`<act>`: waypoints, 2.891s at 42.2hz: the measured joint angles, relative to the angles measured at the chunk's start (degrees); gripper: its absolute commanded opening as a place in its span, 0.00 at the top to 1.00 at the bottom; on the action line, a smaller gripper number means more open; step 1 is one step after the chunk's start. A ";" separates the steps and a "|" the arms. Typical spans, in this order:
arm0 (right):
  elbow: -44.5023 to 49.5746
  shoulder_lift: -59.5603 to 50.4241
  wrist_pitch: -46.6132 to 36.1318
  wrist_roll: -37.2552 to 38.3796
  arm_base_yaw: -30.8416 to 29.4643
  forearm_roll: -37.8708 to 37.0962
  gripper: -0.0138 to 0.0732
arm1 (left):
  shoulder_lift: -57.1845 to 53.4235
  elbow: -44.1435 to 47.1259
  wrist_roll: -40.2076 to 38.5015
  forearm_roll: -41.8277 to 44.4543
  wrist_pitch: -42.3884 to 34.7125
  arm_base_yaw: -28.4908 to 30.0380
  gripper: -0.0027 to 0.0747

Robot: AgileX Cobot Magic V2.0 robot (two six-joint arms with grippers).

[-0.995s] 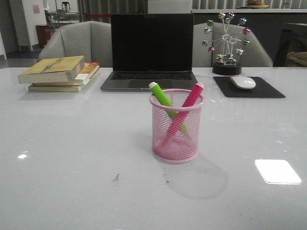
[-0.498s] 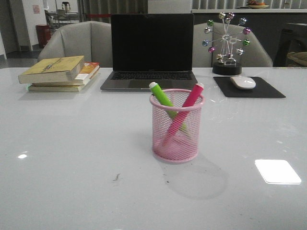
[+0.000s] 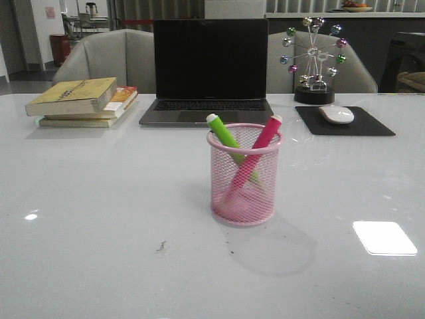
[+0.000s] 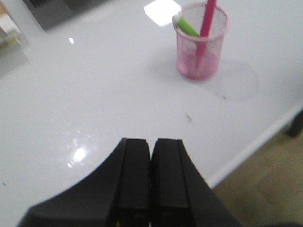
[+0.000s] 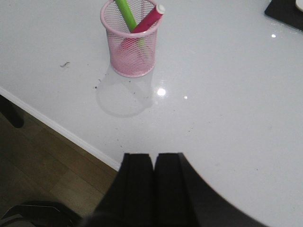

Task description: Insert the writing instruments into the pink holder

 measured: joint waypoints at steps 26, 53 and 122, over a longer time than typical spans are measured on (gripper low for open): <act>0.00 0.00 0.00 0.00 0.00 0.00 0.81 | -31.43 28.42 4.45 -8.57 -23.10 30.39 0.84; 0.00 0.00 0.08 0.10 0.00 0.00 0.81 | -31.56 35.63 -7.68 -0.94 -35.69 29.00 0.84; 33.97 -26.56 -42.90 0.00 -29.82 1.73 0.81 | -31.56 35.63 -7.82 -0.82 -35.69 29.00 0.84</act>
